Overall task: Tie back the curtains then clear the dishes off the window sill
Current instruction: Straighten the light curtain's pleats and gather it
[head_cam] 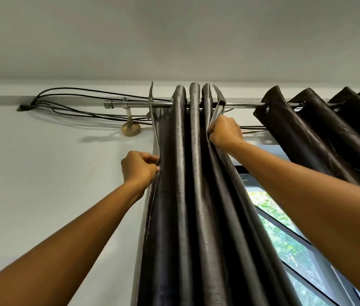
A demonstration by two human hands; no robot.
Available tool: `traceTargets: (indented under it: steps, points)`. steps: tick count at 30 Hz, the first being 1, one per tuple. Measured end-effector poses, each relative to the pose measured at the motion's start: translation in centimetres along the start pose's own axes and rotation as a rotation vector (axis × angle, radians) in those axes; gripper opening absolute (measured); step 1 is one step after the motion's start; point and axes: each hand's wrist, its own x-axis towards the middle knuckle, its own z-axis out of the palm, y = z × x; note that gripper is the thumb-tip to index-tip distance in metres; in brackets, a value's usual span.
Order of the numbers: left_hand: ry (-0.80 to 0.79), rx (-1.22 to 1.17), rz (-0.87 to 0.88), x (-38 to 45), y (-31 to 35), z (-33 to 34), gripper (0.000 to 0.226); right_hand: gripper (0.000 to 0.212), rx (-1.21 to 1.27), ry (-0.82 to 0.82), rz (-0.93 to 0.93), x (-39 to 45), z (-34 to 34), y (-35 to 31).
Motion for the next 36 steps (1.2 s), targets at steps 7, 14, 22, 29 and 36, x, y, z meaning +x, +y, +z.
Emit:
traceTargets:
  steps: [7, 14, 22, 29, 36]
  points:
    - [-0.083, 0.024, 0.027, 0.9, -0.6, 1.1, 0.029, 0.017, -0.102, -0.094, -0.233, -0.7, 0.8, -0.8]
    - [-0.108, -0.034, 0.08, 0.1, 3.2, 5.8, 0.027, 0.02, 0.003, -0.079, -0.098, -0.5, -1.7, 8.7]
    - [-0.21, -0.24, 0.118, -1.4, 10.1, 14.8, 0.026, 0.038, 0.37, -0.182, 0.039, 0.2, -6.0, 13.4]
    - [-0.092, -0.205, 0.029, -2.6, 7.7, 9.0, 0.035, 0.036, 0.451, -0.273, 0.071, -1.8, -4.7, 9.6]
    - [0.024, 0.154, -0.02, -10.8, 5.5, 2.4, 0.016, 0.023, 0.094, -0.283, 0.074, -13.5, -4.7, 7.4]
